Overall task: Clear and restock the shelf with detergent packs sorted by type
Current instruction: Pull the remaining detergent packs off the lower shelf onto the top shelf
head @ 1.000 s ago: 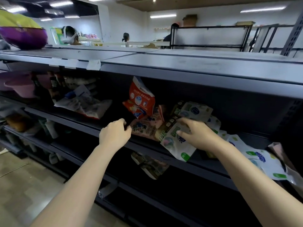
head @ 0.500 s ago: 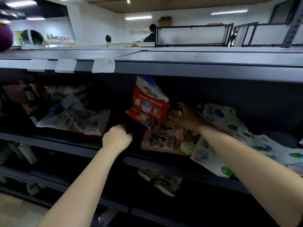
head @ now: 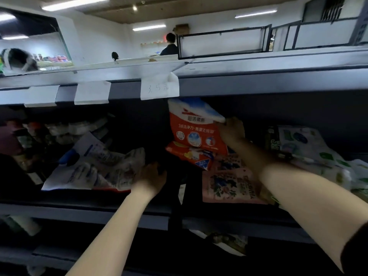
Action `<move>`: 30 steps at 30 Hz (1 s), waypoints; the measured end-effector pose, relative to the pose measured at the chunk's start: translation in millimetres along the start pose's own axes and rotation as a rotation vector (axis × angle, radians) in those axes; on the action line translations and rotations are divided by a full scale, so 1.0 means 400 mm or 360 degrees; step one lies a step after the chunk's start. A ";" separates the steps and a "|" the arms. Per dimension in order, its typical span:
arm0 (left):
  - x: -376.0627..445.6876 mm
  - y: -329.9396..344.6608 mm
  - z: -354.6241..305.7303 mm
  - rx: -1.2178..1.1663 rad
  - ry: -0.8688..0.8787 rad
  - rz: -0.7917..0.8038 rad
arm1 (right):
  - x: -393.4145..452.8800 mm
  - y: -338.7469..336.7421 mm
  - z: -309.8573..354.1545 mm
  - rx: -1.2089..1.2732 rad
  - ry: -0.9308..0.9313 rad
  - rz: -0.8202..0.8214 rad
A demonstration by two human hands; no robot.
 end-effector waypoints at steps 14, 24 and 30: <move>0.430 0.242 0.075 -0.0258 -0.0106 0.0138 | -0.234 -0.331 -0.102 0.0275 0.0183 -0.0784; 0.298 0.089 -0.026 -0.0116 -0.0239 0.0009 | -0.193 -0.319 -0.261 0.0126 0.0205 -0.0981; 0.266 0.124 -0.002 -0.0425 -0.0341 0.0192 | -0.177 -0.301 -0.285 0.0107 0.0195 -0.0947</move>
Point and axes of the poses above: each hand's wrist, its own x-axis towards the middle knuckle, its own y-axis out of the palm, z = x × y, the point moved 8 cm from there along x, towards the middle knuckle, and after that the axes turned 13 degrees about y, right-handed, at the moved point
